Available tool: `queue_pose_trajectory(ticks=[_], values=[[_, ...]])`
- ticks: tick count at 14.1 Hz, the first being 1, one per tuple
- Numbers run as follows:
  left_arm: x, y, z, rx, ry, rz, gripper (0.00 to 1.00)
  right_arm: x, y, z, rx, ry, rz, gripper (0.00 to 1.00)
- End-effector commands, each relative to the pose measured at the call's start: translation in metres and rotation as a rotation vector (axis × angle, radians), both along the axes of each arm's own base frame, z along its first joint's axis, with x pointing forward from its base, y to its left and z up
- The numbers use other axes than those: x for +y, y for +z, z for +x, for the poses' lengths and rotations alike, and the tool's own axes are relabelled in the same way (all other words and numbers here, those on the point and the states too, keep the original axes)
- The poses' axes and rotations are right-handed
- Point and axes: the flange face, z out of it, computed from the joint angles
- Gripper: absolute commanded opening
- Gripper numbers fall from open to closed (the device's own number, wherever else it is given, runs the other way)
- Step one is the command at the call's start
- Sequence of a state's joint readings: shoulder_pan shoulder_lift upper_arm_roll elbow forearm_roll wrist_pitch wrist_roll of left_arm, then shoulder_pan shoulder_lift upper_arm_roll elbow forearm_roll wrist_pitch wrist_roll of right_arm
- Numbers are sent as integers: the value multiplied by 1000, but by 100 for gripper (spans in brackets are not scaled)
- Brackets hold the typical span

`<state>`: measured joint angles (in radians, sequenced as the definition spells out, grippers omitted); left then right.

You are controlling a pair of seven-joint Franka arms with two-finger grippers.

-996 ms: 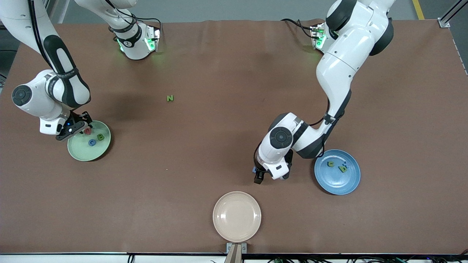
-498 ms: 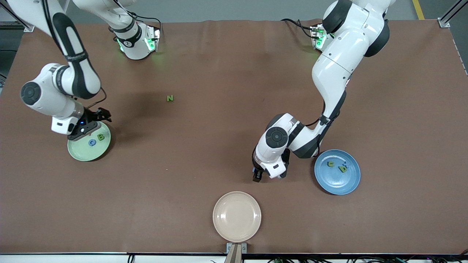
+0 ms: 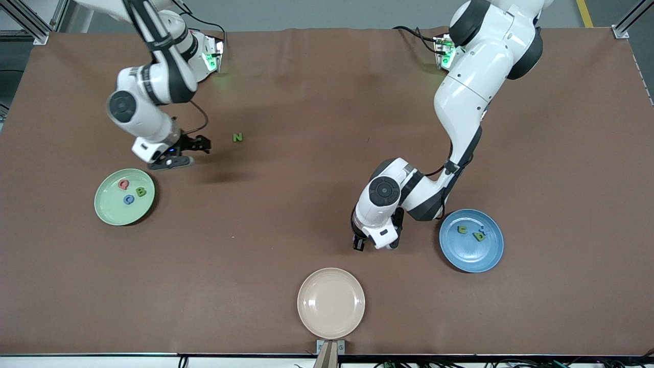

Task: Sort upper and lower case letters into plates
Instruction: 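Grasp the blue m with the left gripper while the right gripper reaches N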

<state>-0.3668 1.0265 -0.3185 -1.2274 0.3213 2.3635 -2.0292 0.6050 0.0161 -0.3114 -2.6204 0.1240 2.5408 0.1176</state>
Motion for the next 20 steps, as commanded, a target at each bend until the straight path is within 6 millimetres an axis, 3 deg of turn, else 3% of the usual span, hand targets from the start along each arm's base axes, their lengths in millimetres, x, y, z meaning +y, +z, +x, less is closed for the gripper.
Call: queue_pose_trajectory(ticks=[1, 3, 5, 6, 8, 10, 12, 15, 17, 18, 20], values=[[0, -23, -5, 26, -2, 16, 15, 44, -10, -39, -49, -79, 2, 99], [3, -12, -1, 21, 0, 23, 0, 66, -25, -49, -55, -80, -21, 99], [13, 20, 9, 9, -14, 46, 0, 74, -44, -54, -70, -61, -40, 99], [20, 46, 15, -9, -27, 57, 0, 72, -53, -56, -76, -58, -52, 99], [45, 81, 28, -12, -75, 90, 0, 69, -65, -60, -67, -53, -73, 99], [74, 98, 32, 29, -162, 146, 0, 66, -70, -68, -58, -33, -79, 99], [99, 98, 23, 95, -250, 217, 0, 66, -72, -74, -68, -23, -76, 97], [171, 100, 23, 125, -376, 283, 0, 69, -75, -82, -65, -4, -78, 91], [201, 82, 18, 107, -387, 281, 0, 73, -75, -87, -63, 13, -79, 81], [228, 70, 18, 92, -408, 298, 0, 74, -76, -88, -62, 18, -80, 78], [261, 52, 17, 88, -437, 296, 0, 76, -76, -94, -57, 30, -80, 73]])
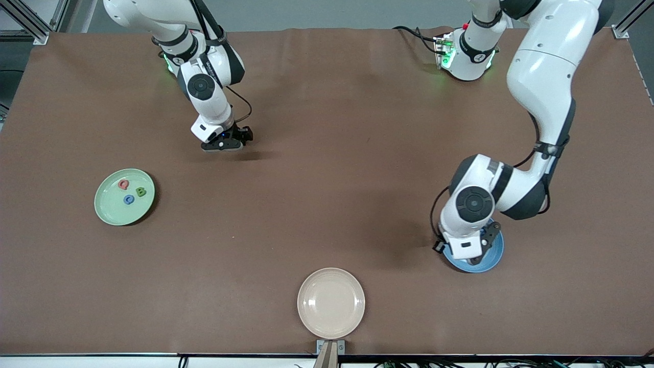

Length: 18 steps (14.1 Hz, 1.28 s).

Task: Sort upper and lower case letters into plates
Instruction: 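Place the m on the blue plate while the right gripper grasps green N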

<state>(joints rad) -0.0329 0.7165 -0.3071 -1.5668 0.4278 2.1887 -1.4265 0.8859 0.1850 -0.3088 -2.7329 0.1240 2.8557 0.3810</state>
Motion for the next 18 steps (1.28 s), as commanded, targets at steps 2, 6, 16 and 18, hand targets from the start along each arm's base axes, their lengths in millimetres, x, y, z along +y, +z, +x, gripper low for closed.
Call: queue_pose_trajectory(ticks=[2, 6, 16, 18], values=[[35, -18, -15, -9, -32, -6, 17, 0, -3, -25, 20, 28, 0, 69], [42, 5, -6, -16, -3, 1, 99, 1, -4, -36, 30, 41, -2, 69], [26, 266, -23, -53, -251, -66, 100, 5, 13, -28, 6, 33, 35, 15], [50, 302, -28, -67, -346, -41, 100, -4, 38, -6, -15, -20, 78, 13]])
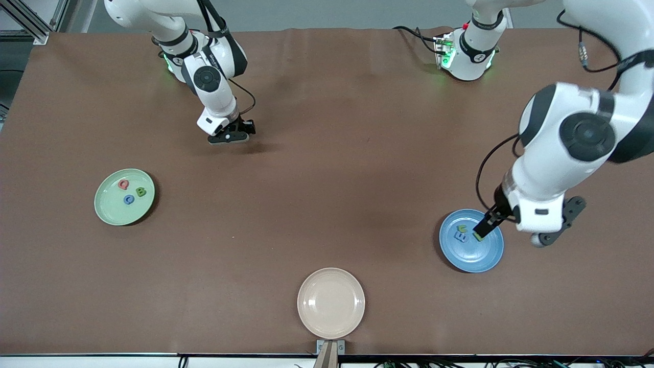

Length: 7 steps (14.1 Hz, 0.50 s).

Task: Sort upper and lower case letters into plates
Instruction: 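Place the m on the blue plate while the right gripper grasps green N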

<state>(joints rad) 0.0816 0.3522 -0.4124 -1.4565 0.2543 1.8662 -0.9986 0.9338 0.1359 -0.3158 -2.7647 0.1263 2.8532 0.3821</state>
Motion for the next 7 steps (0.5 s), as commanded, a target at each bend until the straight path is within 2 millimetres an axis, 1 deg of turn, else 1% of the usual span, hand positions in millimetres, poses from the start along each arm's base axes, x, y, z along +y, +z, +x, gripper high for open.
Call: queue_pose_trajectory(ticks=[1, 2, 3, 4, 6, 7], values=[[35, 37, -14, 26, -139, 40, 100, -23, 42, 25, -2, -78, 70, 13], [42, 48, -21, 45, -203, 60, 100, -33, 52, 40, 7, -90, 75, 13], [50, 58, -28, 67, -266, 74, 100, -51, 67, 60, 7, -104, 85, 13], [55, 74, -37, 67, -316, 85, 100, -73, 80, 78, 3, -91, 77, 13], [78, 94, -48, 82, -370, 80, 100, -136, 108, 121, -30, -31, 28, 13], [93, 105, -55, 90, -410, 82, 100, -179, 120, 140, -49, 7, -6, 13]])
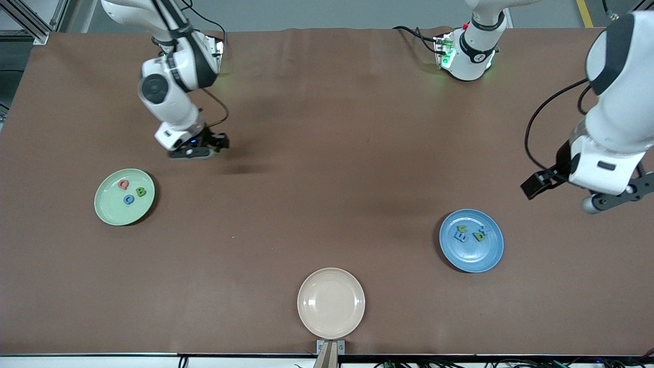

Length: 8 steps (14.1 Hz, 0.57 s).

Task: Sort upper and lower case letters into plates
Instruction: 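Place the N on the green plate while the left gripper withdraws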

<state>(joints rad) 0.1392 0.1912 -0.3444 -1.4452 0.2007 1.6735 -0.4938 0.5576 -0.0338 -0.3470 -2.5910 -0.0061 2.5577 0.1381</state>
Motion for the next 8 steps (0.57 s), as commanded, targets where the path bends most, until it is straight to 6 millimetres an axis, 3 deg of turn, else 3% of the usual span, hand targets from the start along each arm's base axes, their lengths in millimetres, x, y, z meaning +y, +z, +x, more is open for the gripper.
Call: queue_pose_trajectory(ticks=[1, 3, 5, 6, 8], values=[[33, 31, -27, 41, -103, -10, 100, -106, 36, 40, -47, 93, -76, 13], [44, 39, -41, 91, -152, -60, 100, -190, 37, 58, -44, 162, -133, 13], [63, 50, -57, 105, -196, -57, 100, -249, 26, 73, -19, 194, -165, 13], [73, 52, -62, 109, -227, -62, 100, -267, 13, 76, 3, 197, -172, 13], [85, 53, -78, 117, -246, -66, 100, -278, -21, 76, 36, 183, -172, 14]])
